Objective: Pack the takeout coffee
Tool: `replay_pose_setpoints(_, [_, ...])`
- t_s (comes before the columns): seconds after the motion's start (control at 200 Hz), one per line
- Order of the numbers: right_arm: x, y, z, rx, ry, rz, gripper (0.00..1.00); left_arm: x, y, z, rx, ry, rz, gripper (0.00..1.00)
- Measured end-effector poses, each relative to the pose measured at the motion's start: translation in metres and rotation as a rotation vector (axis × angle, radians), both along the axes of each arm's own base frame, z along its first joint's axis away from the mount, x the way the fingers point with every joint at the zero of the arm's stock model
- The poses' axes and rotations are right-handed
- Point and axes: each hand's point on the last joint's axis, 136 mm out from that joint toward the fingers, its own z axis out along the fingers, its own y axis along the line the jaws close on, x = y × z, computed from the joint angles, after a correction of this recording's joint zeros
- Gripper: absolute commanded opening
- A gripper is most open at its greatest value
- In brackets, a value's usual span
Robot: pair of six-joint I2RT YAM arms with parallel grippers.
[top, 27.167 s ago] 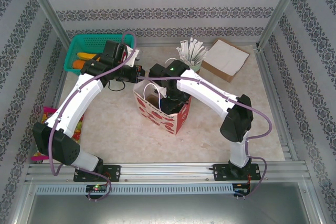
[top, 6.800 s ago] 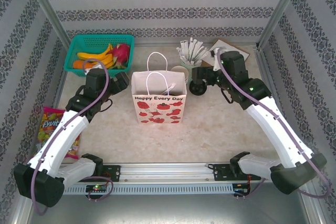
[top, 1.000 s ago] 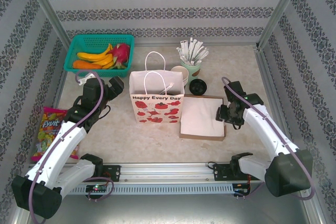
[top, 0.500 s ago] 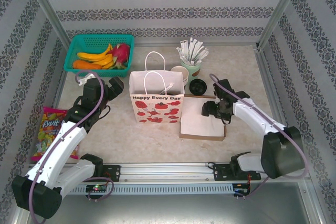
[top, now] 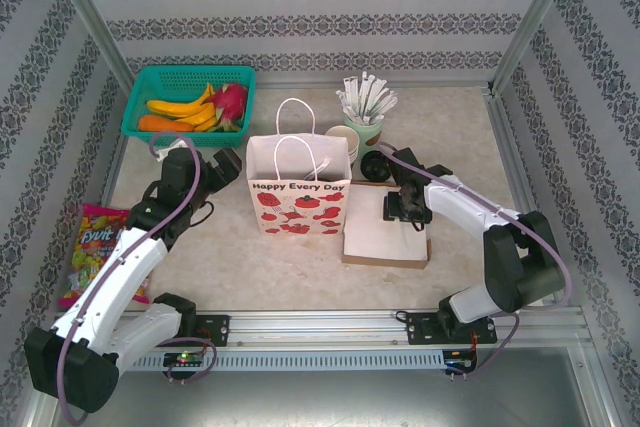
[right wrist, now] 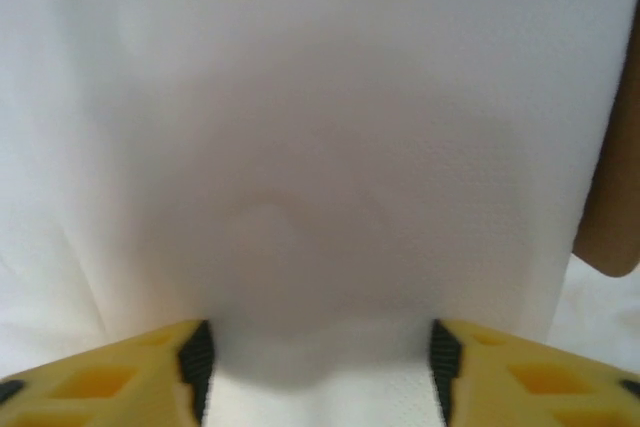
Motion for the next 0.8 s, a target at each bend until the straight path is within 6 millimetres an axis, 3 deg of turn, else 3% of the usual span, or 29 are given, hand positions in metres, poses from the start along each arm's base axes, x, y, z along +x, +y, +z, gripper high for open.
replay_pose_setpoints(0.185, [0.003,0.003,0.001,0.017,-0.011,-0.001,0.29,0.003,-0.008,0.014,-0.014,-0.035,-0.045,1.0])
replay_pose_setpoints(0.425, [0.004,0.011,-0.001,0.063,-0.021,0.01,0.17,0.003,-0.011,0.016,-0.022,-0.041,-0.062,1.0])
replay_pose_setpoints(0.485, [0.004,0.015,-0.002,0.084,-0.02,0.014,0.24,0.003,-0.011,0.016,-0.022,-0.041,-0.063,1.0])
replay_pose_setpoints(0.605, [0.003,0.019,0.003,0.119,-0.031,0.001,0.52,0.003,-0.011,0.016,-0.022,-0.041,-0.063,1.0])
replay_pose_setpoints(0.799, [0.003,0.01,0.025,0.108,-0.121,-0.024,0.71,0.003,-0.011,0.016,-0.022,-0.041,-0.062,0.99])
